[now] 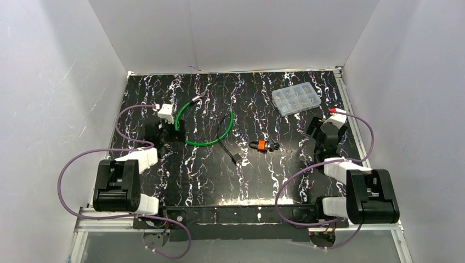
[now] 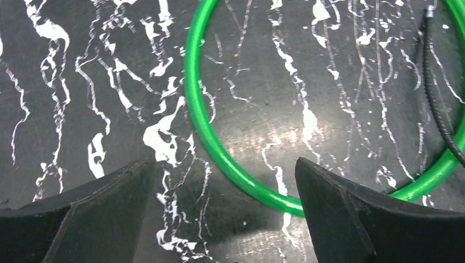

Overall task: Unlock with the key
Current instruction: Reset both arms

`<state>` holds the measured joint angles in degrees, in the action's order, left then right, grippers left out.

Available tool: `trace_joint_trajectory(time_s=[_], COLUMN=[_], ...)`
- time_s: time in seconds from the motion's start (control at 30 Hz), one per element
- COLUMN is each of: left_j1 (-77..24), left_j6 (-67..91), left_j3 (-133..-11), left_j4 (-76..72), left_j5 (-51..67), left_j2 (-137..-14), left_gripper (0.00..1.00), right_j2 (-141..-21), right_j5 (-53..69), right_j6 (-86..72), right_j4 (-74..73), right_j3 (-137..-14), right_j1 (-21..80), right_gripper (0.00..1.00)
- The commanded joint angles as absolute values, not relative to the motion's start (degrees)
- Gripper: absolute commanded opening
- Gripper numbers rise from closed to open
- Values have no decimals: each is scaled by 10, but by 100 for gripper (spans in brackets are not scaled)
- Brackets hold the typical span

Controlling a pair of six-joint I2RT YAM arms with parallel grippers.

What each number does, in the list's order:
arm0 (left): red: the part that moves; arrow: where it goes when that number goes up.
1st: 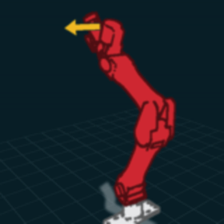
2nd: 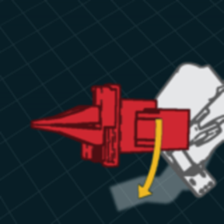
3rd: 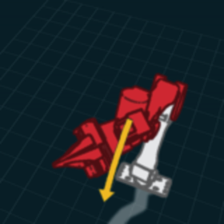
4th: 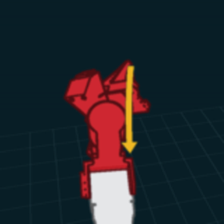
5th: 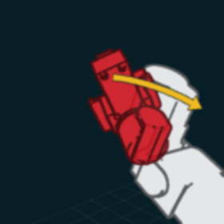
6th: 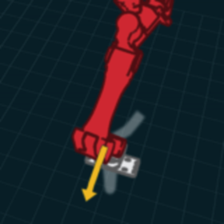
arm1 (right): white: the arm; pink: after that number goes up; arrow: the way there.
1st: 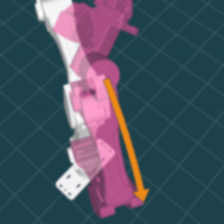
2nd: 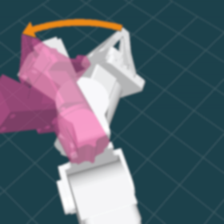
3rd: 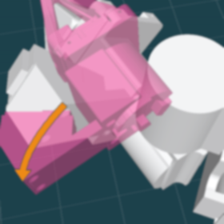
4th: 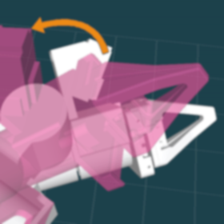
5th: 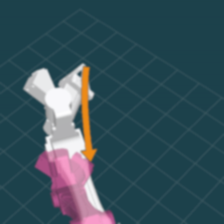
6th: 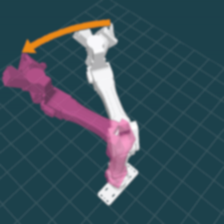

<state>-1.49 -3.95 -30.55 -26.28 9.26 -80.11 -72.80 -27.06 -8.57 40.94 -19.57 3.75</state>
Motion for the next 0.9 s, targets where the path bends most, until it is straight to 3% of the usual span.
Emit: trace_joint_trajectory(time_s=[0.0,0.17,0.3,0.47,0.87], left_j1=[24,27,27,25,24], left_j6=[-6,-4,13,14,7], left_j3=[-241,-135,-119,-177,-175], left_j4=[-416,-658,-683,-559,-568], left_j5=[88,76,58,43,66], left_j2=[-803,-856,-856,-848,-851], left_gripper=[98,98,98,98,98], right_j2=[-749,-734,-750,-764,-764], right_j5=[-274,-256,-210,-187,-154], right_j6=[-75,-66,-52,-57,-59], right_j4=[478,509,568,562,593], right_j3=[-195,-168,-143,-151,-138], right_j1=[34,35,34,16,6], right_gripper=[88,88,89,90,91])
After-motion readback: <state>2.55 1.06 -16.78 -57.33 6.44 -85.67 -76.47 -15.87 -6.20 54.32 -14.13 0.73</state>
